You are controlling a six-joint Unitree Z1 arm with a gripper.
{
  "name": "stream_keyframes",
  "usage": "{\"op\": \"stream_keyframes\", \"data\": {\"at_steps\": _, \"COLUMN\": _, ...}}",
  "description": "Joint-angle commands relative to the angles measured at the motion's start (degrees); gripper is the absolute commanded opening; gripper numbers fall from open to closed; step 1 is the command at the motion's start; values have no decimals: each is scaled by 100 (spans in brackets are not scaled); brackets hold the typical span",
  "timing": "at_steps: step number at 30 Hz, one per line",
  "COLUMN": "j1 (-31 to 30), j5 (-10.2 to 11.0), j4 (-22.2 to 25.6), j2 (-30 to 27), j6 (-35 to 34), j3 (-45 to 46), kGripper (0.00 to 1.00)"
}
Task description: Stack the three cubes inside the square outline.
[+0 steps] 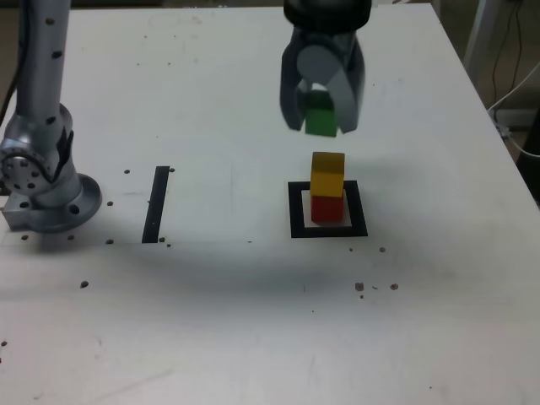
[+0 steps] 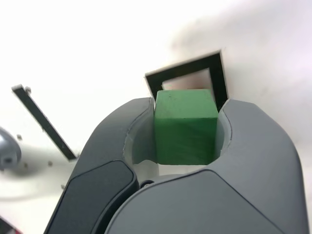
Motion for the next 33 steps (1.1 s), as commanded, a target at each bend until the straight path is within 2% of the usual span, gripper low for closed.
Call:
{"op": "stream_keyframes", "data": {"at_steps": 1, "j1": -77, "j5": -77, "j4": 57, "j2": -118, "j6": -123, "j3": 50, "kGripper": 17}}
{"op": "stream_keyframes", "data": {"at_steps": 8, "j1": -285, "j5": -231, "j4": 15, "j2": -173, "j6": -268, "j3": 70, "kGripper": 17}}
{"op": "stream_keyframes", "data": {"at_steps": 28, "j1": -368, "j5": -291, "j4": -390, "j2": -82, "j6": -225, "j3": 411, "kGripper": 17}}
{"op": "stream_keyframes", "data": {"at_steps": 33, "j1": -368, "j5": -365, "j4": -566, "j2": -46, "j6": -227, "j3": 476, "kGripper": 17}}
